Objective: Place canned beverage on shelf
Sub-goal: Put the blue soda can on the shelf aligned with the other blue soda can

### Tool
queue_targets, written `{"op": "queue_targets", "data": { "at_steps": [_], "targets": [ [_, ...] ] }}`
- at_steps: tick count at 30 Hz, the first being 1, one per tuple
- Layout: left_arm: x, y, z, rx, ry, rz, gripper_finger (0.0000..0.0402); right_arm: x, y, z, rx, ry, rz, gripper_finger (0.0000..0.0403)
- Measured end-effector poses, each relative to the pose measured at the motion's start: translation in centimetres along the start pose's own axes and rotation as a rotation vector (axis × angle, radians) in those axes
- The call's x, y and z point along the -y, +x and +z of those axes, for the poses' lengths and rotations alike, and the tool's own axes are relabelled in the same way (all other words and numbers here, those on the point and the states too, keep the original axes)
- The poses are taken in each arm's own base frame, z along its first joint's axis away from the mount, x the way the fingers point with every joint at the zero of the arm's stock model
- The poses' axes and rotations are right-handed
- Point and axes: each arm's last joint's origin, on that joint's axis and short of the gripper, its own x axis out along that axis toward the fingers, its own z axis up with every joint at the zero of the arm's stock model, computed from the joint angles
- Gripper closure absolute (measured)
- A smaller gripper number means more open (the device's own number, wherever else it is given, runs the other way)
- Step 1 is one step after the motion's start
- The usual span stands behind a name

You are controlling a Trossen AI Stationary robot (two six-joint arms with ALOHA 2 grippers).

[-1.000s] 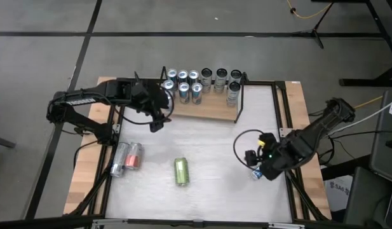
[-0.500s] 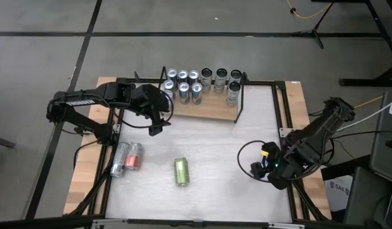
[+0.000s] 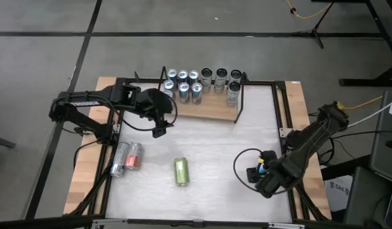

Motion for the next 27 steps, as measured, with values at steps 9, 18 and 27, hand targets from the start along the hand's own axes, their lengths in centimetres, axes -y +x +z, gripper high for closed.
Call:
{"op": "queue_targets", "data": {
  "at_steps": [9, 18, 27],
  "targets": [
    [0.3, 2.3, 0.4, -0.055, 0.038, 0.016, 0.0131, -1.0, 2.2, -0.8, 0.064, 0.029, -0.064, 0.0010],
    [0.4, 3.2, 0.5, -0.081, 0.041, 0.018, 0.0131, -1.1, 3.7, -0.9, 0.157, 0.044, -0.153, 0.0010],
    [0.4, 3.2, 0.6, -0.077, 0.040, 0.018, 0.0131, -1.4, 4.9, -1.1, 0.201, 0.044, -0.192, 0.0010]
  ]
}}
